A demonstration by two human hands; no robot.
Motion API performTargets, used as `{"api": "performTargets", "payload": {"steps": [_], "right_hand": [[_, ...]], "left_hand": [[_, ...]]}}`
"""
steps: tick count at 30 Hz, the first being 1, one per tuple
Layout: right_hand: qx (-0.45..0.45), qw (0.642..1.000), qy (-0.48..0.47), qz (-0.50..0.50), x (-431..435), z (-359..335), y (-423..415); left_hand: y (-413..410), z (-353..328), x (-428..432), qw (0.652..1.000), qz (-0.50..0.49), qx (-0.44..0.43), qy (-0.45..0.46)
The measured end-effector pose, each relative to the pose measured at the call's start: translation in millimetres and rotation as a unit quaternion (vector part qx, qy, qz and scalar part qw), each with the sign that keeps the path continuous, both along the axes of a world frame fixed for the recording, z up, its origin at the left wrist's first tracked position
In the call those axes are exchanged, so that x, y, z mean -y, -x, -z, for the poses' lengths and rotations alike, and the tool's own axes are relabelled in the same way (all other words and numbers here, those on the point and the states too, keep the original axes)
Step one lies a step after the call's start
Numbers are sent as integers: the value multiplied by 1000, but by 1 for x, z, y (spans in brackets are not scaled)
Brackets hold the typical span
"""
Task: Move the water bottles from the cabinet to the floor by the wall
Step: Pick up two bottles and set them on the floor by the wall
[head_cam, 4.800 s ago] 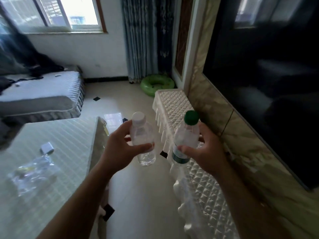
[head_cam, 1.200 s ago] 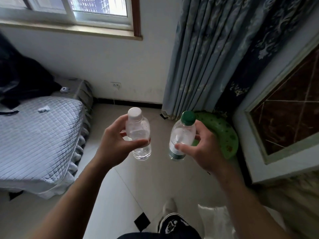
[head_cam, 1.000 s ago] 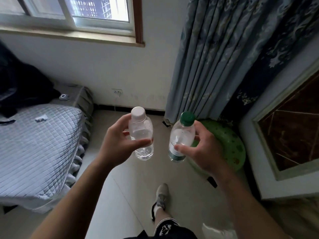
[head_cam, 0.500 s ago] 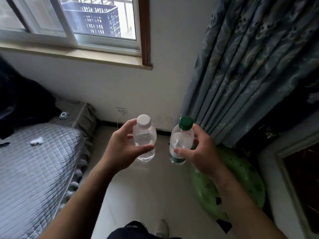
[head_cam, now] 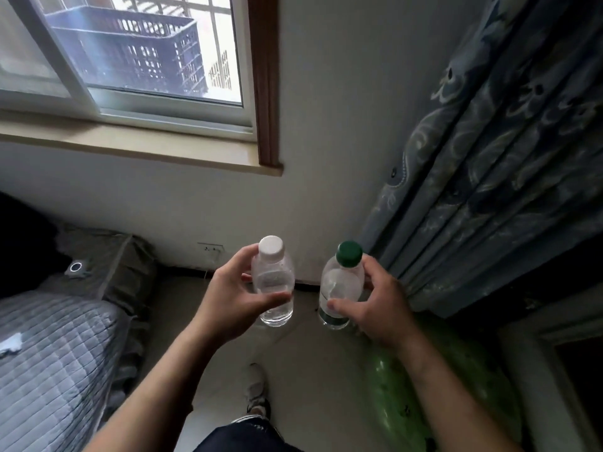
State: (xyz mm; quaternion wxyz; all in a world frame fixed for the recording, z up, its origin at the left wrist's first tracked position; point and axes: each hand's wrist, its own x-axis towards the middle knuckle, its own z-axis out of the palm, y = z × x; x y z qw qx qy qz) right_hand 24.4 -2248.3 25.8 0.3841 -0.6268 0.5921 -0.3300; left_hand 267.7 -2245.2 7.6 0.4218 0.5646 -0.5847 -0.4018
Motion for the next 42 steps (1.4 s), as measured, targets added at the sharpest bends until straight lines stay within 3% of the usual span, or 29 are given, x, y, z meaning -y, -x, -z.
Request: {"api": "performTargets", "payload": {"steps": [12,17,24,33,42], "right_hand": [[-55,996,-33,61,158,31,-48],[-64,991,-39,112,196,60,-50],[-68,990,-77,98,226,127,-40],[-50,991,-103,68,248,268,-34],[-40,988,-115,92,262,485,-39]], "left_hand": [[-36,33,182,994,74,36,-69],[-27,60,220,990,84,52,-104],[-7,121,246,983,72,63,-154],[-5,265,268,978,61,109,-170],[-6,491,276,977,62,109,-175]]}}
